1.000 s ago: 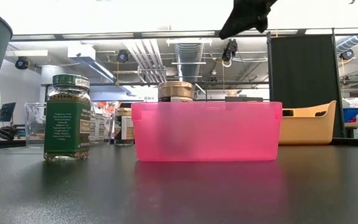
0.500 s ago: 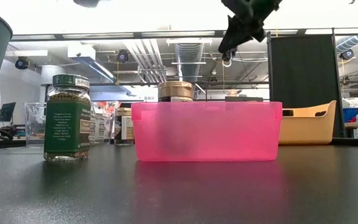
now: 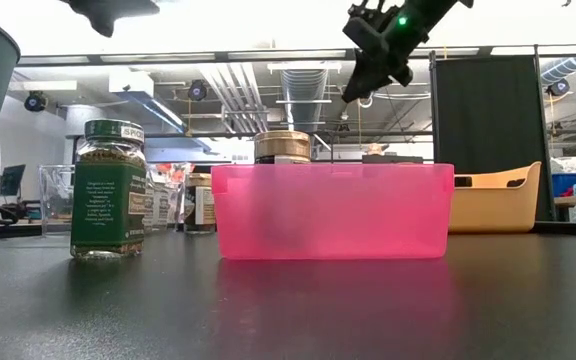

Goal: Sort spices by type
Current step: Put the green seasoning bottle into the blue bin

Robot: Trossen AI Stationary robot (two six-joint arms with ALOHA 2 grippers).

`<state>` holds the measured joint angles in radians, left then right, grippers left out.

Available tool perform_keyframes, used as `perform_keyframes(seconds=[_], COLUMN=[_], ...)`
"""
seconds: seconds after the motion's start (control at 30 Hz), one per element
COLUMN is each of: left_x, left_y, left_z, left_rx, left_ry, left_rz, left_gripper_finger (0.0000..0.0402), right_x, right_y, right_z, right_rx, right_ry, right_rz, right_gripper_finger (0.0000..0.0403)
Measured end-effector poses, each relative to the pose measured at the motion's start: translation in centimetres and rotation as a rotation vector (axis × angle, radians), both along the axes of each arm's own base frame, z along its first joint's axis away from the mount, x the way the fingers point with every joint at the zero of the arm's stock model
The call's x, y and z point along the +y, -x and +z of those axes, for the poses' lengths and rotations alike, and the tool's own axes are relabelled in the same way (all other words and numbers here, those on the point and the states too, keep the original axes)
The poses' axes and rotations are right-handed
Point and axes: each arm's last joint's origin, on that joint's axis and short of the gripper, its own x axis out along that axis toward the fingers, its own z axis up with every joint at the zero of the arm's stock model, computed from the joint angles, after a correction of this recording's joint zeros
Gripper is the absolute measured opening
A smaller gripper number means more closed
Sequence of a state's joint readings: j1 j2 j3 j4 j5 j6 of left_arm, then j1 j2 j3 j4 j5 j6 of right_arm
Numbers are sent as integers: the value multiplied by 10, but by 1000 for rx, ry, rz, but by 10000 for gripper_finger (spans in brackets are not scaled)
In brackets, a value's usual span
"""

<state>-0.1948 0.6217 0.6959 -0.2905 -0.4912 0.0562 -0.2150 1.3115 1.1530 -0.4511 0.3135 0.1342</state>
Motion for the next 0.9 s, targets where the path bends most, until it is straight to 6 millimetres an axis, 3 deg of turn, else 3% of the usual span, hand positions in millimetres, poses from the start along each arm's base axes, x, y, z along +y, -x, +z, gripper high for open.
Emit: perform_keyframes(seconds=[0.2,0.3,0.47,0.7,0.9], left_x=[10,12,15,24,27], left_y=[24,30,40,67,79], left_z=[29,45,58,82,86], left_rx=[17,14,43,10,18], left_ry=[37,34,-20,-65,-81], left_rz=[246,271,297,486,560], left_gripper_finger=[0,0,0,0,0], right_x=[7,11,9,-8,-39], right_y=[-5,-10,-36,-68,-83], right_z=[-7,-11,-22,-19,-19], right_rx=[14,9,-76,-103,-38], right_ry=[-38,-41,54,101,93], right_rz=[4,20,97,193,154], right_gripper_finger=[17,17,17,17,17])
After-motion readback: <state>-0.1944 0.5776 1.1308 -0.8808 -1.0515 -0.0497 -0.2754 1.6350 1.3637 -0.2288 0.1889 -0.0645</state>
